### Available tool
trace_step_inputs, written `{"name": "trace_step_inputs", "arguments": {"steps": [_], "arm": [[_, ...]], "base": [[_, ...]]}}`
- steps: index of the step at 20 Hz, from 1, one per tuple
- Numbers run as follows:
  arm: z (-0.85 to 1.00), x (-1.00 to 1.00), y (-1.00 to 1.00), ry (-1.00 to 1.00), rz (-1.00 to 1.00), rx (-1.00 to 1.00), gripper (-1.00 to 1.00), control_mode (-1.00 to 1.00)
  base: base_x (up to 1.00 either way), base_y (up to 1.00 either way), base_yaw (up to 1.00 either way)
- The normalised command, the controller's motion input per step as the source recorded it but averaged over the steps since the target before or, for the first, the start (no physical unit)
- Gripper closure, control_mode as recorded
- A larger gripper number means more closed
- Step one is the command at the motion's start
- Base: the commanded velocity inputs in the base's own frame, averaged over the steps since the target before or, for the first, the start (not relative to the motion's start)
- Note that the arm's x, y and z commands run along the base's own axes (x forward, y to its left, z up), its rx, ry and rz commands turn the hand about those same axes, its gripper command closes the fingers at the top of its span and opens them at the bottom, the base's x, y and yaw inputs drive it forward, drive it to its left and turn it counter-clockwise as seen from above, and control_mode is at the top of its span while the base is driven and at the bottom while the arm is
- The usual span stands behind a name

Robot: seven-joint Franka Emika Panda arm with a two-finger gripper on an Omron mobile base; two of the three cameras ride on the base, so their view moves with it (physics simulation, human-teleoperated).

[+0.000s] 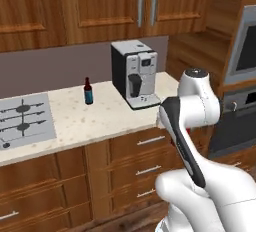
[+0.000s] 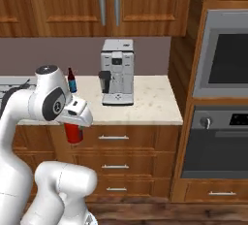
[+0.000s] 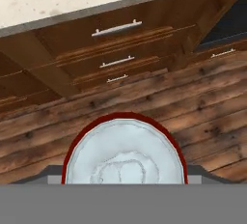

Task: Move the drinks to the dining counter.

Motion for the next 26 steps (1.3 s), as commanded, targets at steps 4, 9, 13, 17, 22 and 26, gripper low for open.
{"name": "trace_step_inputs", "arguments": {"steps": [4, 9, 13, 17, 22, 26], "arm": [[0.00, 0.00, 0.00, 0.00, 0.00, 0.00, 1.00, 1.00], [0.00, 0.00, 0.00, 0.00, 0.00, 0.00, 1.00, 1.00], [0.00, 0.00, 0.00, 0.00, 0.00, 0.00, 1.00, 1.00], [0.00, 0.00, 0.00, 0.00, 0.00, 0.00, 1.00, 1.00], [0.00, 0.00, 0.00, 0.00, 0.00, 0.00, 1.00, 1.00], [0.00, 0.00, 0.00, 0.00, 0.00, 0.00, 1.00, 1.00]], "base": [[-0.90, 0.10, -0.83], [-0.20, 0.01, -1.00], [-0.11, 0.00, -1.00], [-0.12, 0.00, -1.00], [-0.24, 0.00, -1.00], [-0.22, 0.00, -1.00]]}}
